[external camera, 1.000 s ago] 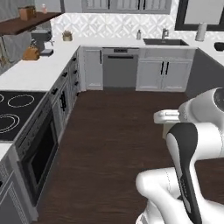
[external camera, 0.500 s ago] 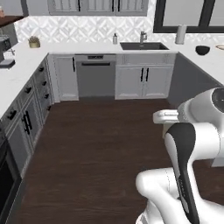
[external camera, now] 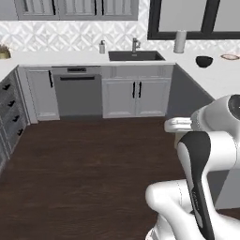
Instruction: Start the toaster. Once the lever pops up, take the bread to the plate on the dining counter.
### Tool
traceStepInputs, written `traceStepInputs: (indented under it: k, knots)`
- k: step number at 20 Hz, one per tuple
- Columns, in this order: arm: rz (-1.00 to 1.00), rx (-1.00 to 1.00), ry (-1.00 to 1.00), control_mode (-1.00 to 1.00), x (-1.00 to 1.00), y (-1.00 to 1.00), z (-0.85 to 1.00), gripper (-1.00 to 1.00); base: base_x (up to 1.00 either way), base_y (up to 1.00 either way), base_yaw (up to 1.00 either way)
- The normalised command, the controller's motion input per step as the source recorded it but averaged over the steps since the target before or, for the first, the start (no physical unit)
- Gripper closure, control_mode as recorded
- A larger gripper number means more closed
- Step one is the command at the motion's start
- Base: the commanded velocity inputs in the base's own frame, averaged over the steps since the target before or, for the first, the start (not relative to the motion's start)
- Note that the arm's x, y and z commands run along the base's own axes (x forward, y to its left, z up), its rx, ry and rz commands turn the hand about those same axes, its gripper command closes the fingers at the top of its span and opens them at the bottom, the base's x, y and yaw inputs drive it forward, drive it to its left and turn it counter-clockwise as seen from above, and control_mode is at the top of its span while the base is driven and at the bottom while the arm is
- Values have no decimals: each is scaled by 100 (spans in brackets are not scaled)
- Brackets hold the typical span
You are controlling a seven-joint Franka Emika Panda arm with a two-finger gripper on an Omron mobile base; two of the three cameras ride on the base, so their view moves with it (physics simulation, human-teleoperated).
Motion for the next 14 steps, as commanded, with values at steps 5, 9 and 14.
traceStepInputs:
  k: [5,9,14]
  knots:
    - [0,0,0,100,0,0,0,100,51,-100,0]
    - [0,0,0,100,0,0,0,100,24,-100,0]
    - [0,0,0,100,0,0,0,100,21,-100,0]
